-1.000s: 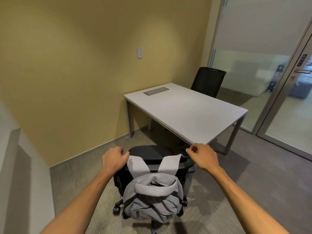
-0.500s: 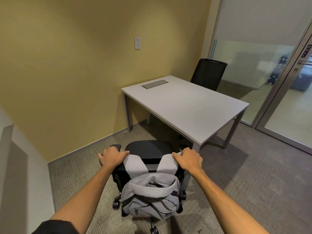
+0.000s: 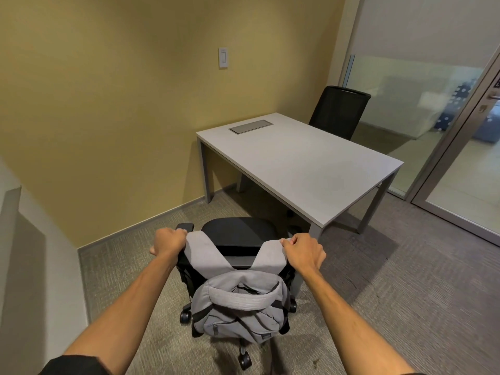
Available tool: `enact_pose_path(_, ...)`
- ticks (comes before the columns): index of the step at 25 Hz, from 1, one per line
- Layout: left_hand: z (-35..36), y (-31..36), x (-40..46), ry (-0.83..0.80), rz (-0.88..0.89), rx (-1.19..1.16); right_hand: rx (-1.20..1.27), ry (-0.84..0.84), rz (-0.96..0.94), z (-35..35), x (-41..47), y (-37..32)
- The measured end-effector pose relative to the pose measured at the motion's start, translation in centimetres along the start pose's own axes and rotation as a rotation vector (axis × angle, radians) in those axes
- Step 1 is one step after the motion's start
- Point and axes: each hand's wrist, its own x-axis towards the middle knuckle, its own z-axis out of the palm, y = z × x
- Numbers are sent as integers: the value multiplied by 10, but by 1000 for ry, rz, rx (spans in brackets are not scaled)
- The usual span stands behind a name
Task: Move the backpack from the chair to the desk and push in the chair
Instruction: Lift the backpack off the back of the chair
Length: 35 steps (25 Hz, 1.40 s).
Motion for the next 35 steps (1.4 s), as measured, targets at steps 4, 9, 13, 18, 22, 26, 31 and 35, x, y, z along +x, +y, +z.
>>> enact_pose_path(4, -22, -16, -5, -33, -162, -455, 11, -3, 6, 1, -1, 3)
enact_pose_path(9, -21, -32, -24, 47, -139, -541, 61, -15, 46, -1, 0, 8)
enact_pose_path(13, -27, -32, -20, 106, -140, -519, 57, -24, 51, 0, 3, 8)
enact_pose_path(18, -21, -29, -25, 312, -268, -525, 70, -24, 50, 3, 0, 5)
enact_pose_path(22, -14, -40, -44, 375, -364, -720, 88, -29, 72, 0, -1, 5)
enact_pose_path(26, -23, -56, -59, 346, -377, -747, 108, -40, 97, -2, -1, 3)
enact_pose_path(31, -40, -61, -72, 275, -366, -829, 169, -58, 143, -7, -3, -2)
enact_pose_path(35, -43, -75, -85, 238, -384, -806, 381, -102, 323, -18, -1, -8)
